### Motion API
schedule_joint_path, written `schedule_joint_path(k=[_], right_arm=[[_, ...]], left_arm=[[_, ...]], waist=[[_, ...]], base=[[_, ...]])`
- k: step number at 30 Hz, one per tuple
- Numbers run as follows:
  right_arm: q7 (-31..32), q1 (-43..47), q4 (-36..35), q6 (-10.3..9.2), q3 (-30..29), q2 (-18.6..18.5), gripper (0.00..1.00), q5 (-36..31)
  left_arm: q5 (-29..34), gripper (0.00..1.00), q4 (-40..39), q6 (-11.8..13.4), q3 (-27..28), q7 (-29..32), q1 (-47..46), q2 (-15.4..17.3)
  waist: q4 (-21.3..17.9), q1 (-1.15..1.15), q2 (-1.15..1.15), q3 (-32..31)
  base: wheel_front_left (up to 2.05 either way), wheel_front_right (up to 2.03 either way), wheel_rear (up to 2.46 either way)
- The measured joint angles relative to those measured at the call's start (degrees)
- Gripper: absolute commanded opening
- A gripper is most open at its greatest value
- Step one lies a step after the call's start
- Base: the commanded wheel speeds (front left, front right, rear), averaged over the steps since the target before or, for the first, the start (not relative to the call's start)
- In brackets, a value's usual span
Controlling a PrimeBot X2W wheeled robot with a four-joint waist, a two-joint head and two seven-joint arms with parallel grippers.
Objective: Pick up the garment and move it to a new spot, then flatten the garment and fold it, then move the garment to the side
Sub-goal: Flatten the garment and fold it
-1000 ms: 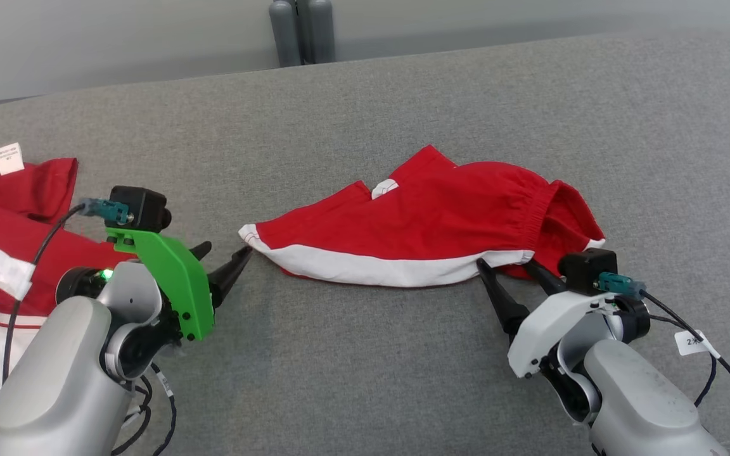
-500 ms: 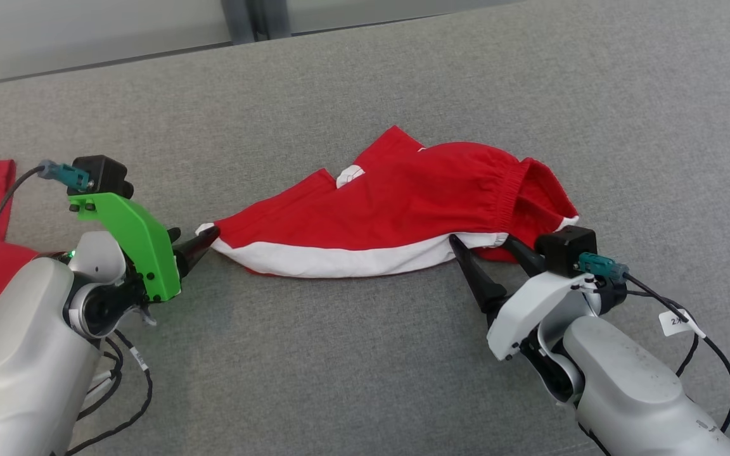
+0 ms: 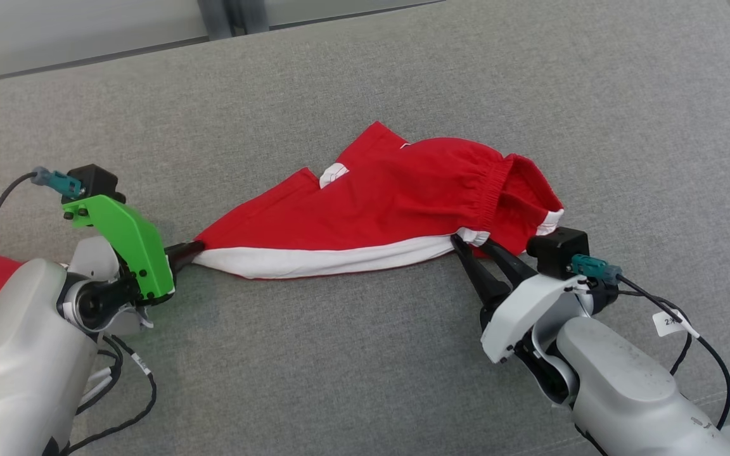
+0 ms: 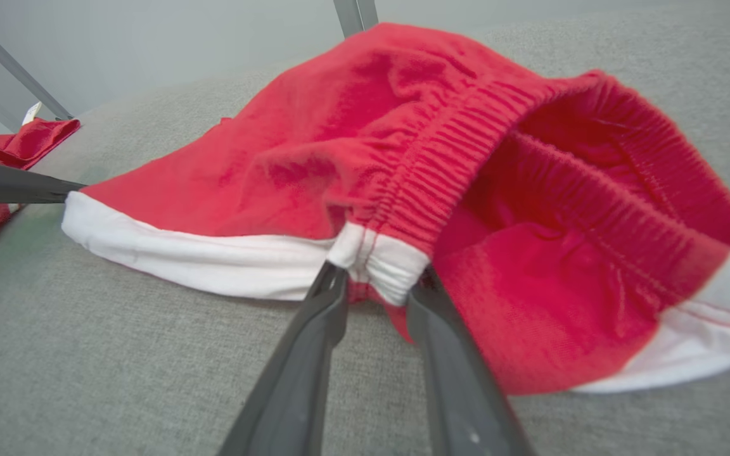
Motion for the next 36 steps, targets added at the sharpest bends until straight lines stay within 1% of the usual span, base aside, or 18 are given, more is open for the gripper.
schedule_joint_path(k=[1, 3, 4, 6, 7, 8, 9, 10, 11, 16, 21, 23, 27, 30, 34, 36], right_arm=[[0.0, 0.0, 0.08, 0.0, 0.01, -0.03, 0.4, 0.01], [-0.07, 0.0, 0.22, 0.0, 0.09, -0.11, 0.4, 0.02], [-0.07, 0.0, 0.32, 0.0, 0.13, -0.15, 0.39, 0.03], [-0.09, 0.0, 0.42, 0.0, 0.2, -0.16, 0.38, 0.1], [-0.19, 0.0, 0.45, 0.0, 0.25, -0.16, 0.35, 0.11], [-0.24, 0.0, 0.46, 0.0, 0.3, -0.16, 0.3, 0.18], [-0.24, 0.0, 0.47, 0.0, 0.37, -0.16, 0.25, 0.2], [-0.24, 0.0, 0.45, 0.0, 0.43, -0.15, 0.15, 0.3], [-0.24, -0.01, 0.44, 0.0, 0.47, -0.15, 0.0, 0.4], [-0.25, -0.15, 0.22, 0.0, 0.47, -0.67, 0.0, 0.4], [-0.23, 0.75, -0.3, 0.0, 0.48, -2.31, 0.0, 0.74], [0.87, 1.75, -1.85, 0.0, 0.91, -3.53, 0.0, 1.58], [4.71, 3.96, -7.09, 0.0, 1.96, -7.05, 0.0, 4.14], [8.27, 5.39, -12.7, 0.0, 2.04, -10.68, 0.0, 5.94], [13.27, 7.48, -20.78, 0.0, 1.11, -15.16, 0.0, 9.17], [15.25, 7.53, -24.13, 0.0, -0.31, -17.16, 0.0, 10.02]], left_arm=[[-0.42, 0.68, -0.05, 0.0, -0.08, 0.26, -0.05, -0.05], [-1.65, 0.72, -0.2, -0.01, -0.26, 0.93, -0.21, -0.07], [-2.22, 0.7, -0.32, -0.01, -0.44, 1.38, -0.21, -0.05], [-2.92, 0.45, -0.45, -0.01, -0.73, 2.18, -0.21, 0.01], [-3.07, 0.33, -0.52, -0.01, -0.92, 2.42, -0.21, 0.08], [-3.23, 0.1, -0.56, -0.01, -1.05, 2.47, -0.21, 0.13], [-3.46, 0.0, -0.85, -0.01, -1.31, 2.65, -0.21, 0.16], [-3.65, 0.0, -1.3, -0.01, -1.34, 2.12, -0.21, 0.14], [-3.82, 0.0, -1.66, -0.01, -1.34, 1.64, -0.23, 0.15], [-4.65, 0.0, -3.14, -0.01, -2.13, 0.27, -0.24, 0.49], [-5.02, 0.0, -6.24, -0.01, -3.8, -0.91, -0.02, 1.9], [-5.53, 0.0, -8.31, -0.01, -4.42, -1.24, 0.68, 2.85], [-6.27, 0.0, -12.58, -0.01, -5.49, -1.64, 2.58, 4.94], [-6.55, 0.0, -16.77, -0.01, -5.92, -1.65, 3.96, 7.02], [-7.34, 0.0, -22.4, -0.01, -6.35, -1.12, 5.84, 8.81], [-7.26, 0.0, -24.88, 0.0, -6.28, -1.08, 5.98, 9.77]], waist=[[0.07, 0.0, 0.0, -0.1], [0.22, 0.0, 0.0, -0.38], [0.33, 0.0, 0.0, -0.59], [0.51, 0.0, 0.0, -0.89], [0.62, 0.0, 0.0, -0.99], [0.69, 0.0, 0.0, -1.05], [0.77, 0.0, 0.0, -1.1], [0.81, 0.0, 0.0, -1.08], [0.83, 0.0, 0.0, -1.04], [1.06, 0.0, 0.0, -1.23], [1.49, 0.0, 0.0, -3.08], [1.7, 0.0, 0.0, -4.29], [2.15, 0.0, 0.0, -6.73], [2.49, 0.0, 0.0, -8.44], [3.23, 0.0, 0.0, -9.47], [3.57, 0.0, 0.0, -9.18]], base=[[0.0, 0.0, 0.0], [0.0, 0.0, 0.0], [0.0, 0.0, 0.0], [0.0, 0.0, 0.0], [0.0, 0.0, 0.0], [0.0, 0.0, 0.0], [0.0, 0.0, 0.0], [0.0, 0.0, 0.0], [0.0, 0.0, 0.0], [0.0, 0.0, 0.0], [0.0, 0.0, 0.0], [0.0, 0.0, 0.0], [0.0, 0.0, 0.0], [0.0, 0.0, 0.0], [0.0, 0.0, 0.0], [0.0, 0.0, 0.0]])
